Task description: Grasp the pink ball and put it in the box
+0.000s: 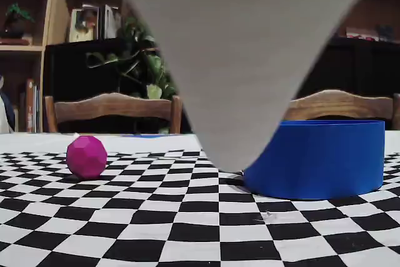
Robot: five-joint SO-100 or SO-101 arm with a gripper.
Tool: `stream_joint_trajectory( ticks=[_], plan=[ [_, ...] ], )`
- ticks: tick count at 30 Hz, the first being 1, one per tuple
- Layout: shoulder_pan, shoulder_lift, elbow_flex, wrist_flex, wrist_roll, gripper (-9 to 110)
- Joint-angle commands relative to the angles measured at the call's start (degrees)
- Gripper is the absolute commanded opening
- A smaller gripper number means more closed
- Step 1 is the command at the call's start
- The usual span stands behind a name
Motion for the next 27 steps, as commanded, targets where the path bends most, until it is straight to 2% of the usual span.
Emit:
stream_joint_trajectory(
  ticks=[1,9,27],
  plan=[
    [-0.09,0.44,0.0,-0.79,0.18,0],
    [-0.35,0.44,0.62,-6.15,0.09,0],
    [-0.09,0.44,0.62,-29.18,0.09,0]
  ],
)
